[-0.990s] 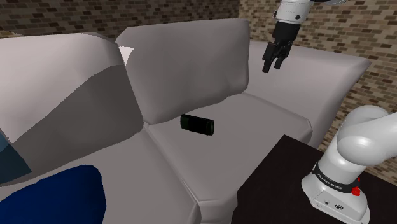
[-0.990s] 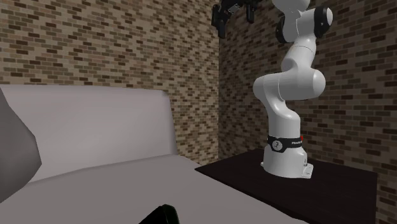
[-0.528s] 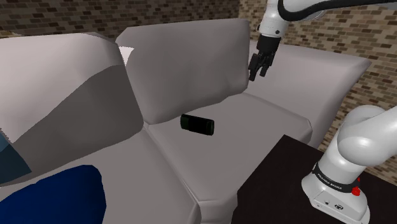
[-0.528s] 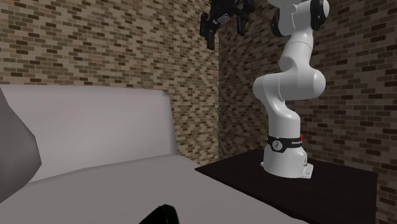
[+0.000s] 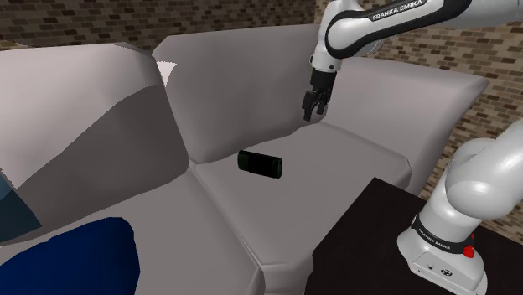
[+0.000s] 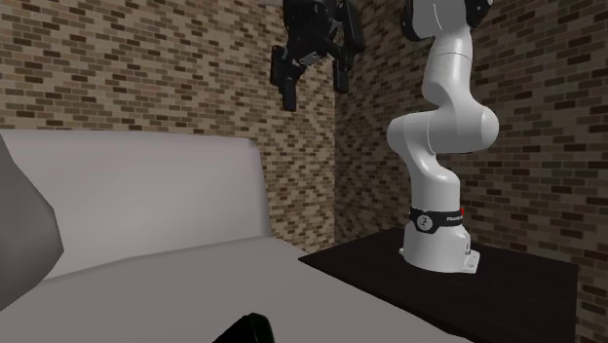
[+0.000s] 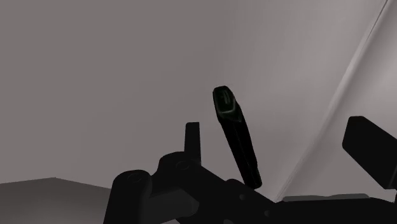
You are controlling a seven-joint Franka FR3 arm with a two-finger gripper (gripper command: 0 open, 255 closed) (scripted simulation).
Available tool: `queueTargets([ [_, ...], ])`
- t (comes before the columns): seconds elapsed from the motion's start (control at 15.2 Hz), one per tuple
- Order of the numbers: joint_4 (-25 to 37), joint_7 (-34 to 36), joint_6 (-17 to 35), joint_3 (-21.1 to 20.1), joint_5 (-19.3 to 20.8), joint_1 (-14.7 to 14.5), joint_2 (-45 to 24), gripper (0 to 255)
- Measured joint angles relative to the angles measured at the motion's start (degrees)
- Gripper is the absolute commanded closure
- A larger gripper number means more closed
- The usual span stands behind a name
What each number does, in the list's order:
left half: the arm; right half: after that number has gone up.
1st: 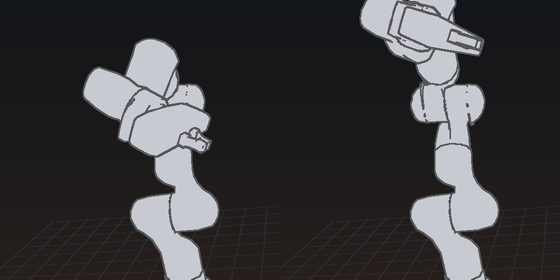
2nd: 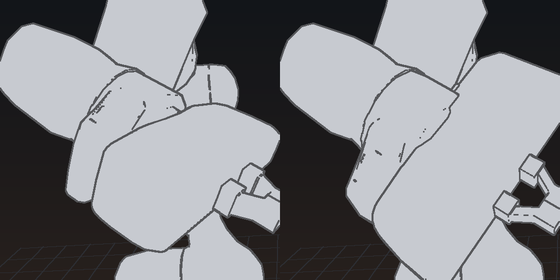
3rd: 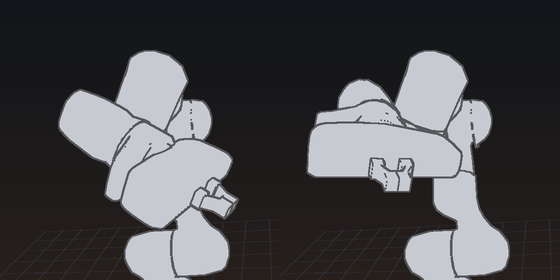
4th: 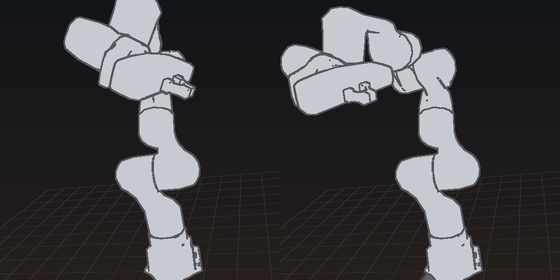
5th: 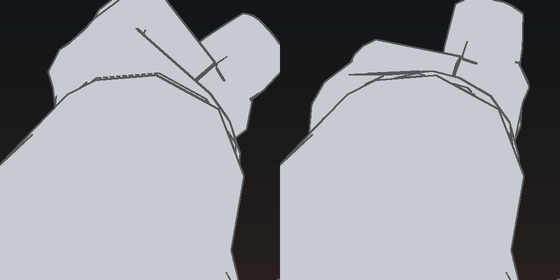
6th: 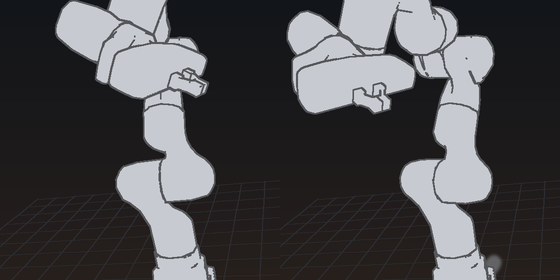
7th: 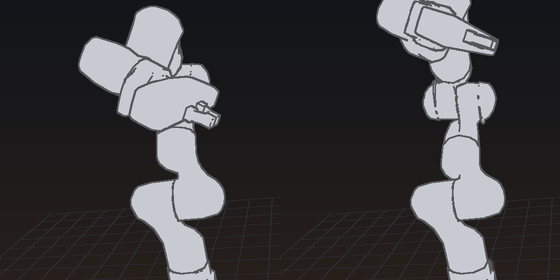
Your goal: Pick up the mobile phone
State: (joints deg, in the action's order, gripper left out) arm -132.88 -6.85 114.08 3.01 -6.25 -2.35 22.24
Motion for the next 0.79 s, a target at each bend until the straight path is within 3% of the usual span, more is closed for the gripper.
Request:
queueTargets([
  [0.33,2.7,-2.6,6.2,-0.2,-1.4,-1.3,-9.7,0],
  [0.79,11.6,-6.2,12.8,-1.0,-3.5,-2.7,-26.1,0],
])
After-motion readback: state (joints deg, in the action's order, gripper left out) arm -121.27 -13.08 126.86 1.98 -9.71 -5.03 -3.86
